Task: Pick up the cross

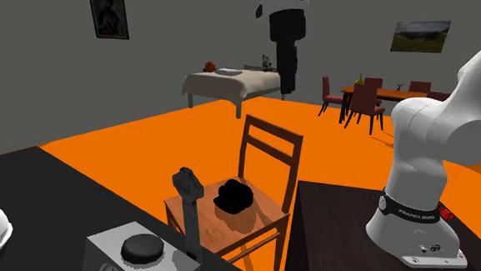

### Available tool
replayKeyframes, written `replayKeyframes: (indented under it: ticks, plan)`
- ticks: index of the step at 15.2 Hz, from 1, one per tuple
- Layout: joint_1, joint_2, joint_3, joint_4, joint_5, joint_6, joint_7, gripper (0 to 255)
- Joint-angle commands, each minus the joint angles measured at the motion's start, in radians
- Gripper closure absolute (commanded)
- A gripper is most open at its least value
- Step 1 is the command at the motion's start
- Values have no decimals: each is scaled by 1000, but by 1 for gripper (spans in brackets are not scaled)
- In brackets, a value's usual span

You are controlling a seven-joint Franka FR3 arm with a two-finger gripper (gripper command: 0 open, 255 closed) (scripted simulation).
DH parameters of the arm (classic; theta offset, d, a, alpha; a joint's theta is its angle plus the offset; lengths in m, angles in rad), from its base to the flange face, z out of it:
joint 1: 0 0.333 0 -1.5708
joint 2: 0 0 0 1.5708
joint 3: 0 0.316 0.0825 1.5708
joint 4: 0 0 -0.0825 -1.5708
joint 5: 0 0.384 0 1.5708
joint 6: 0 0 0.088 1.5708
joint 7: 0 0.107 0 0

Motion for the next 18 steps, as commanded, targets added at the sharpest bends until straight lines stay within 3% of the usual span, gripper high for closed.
replayKeyframes:
  ticks: [1,10,18]
  plan:
    - [6,71,14,15,4,52,9,0]
    - [32,410,69,170,1,210,59,0]
    - [59,727,99,396,-33,275,111,0]
